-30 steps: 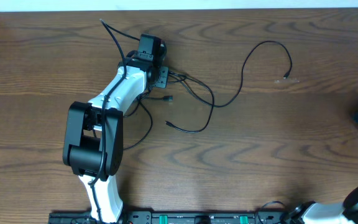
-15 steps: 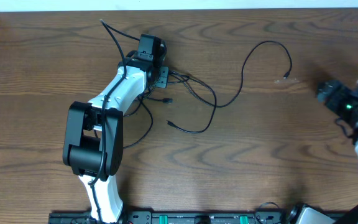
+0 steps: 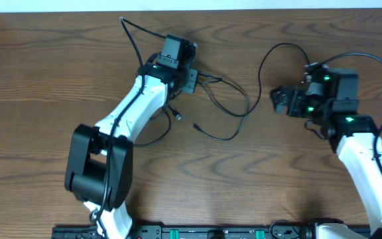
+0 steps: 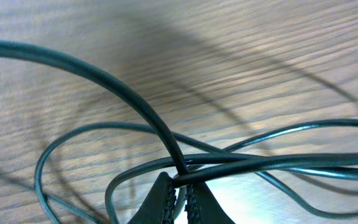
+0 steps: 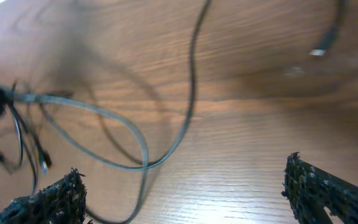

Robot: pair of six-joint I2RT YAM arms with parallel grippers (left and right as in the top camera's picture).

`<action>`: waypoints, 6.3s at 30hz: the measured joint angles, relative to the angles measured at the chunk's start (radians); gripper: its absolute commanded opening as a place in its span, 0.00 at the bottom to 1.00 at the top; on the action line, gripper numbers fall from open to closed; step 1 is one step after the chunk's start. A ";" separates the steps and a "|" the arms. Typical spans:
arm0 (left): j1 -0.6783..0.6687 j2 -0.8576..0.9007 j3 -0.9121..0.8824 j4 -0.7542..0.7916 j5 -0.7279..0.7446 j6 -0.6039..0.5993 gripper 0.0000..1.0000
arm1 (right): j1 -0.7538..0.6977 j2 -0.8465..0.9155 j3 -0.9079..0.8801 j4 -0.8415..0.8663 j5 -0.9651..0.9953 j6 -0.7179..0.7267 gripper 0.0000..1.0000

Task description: Untangle cables

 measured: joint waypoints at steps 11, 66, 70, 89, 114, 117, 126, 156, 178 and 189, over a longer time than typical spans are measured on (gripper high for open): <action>-0.116 -0.144 0.000 0.006 0.007 0.000 0.07 | 0.152 0.000 0.000 0.031 0.046 -0.148 0.99; 0.043 -0.165 0.000 -0.138 -0.253 0.004 0.61 | 0.220 0.537 -0.002 0.771 0.058 -0.653 0.72; 0.043 -0.153 0.000 -0.138 -0.253 0.004 0.61 | 0.223 0.556 -0.002 0.815 0.043 -0.676 0.54; 0.043 -0.127 0.000 -0.128 -0.138 0.003 0.61 | 0.223 0.575 -0.002 0.854 -0.013 -0.700 0.39; 0.043 -0.127 0.000 -0.127 -0.125 0.003 0.61 | 0.223 0.666 -0.002 0.988 -0.032 -0.689 0.01; 0.043 -0.127 0.000 -0.128 -0.125 0.003 0.62 | 0.223 0.666 -0.002 0.988 -0.053 -0.668 0.01; 0.043 -0.127 0.000 -0.127 -0.125 0.000 0.61 | 0.223 0.525 -0.003 0.882 -0.085 -0.623 0.01; 0.043 -0.126 0.000 -0.031 0.507 0.267 0.63 | 0.224 0.006 -0.003 0.356 -0.189 -0.614 0.01; -0.009 -0.124 0.000 0.014 0.491 0.290 0.08 | 0.224 0.004 -0.003 0.359 -0.259 -0.595 0.01; -0.016 -0.124 0.000 0.015 0.452 0.288 0.07 | 0.224 0.004 -0.003 0.358 -0.254 -0.594 0.01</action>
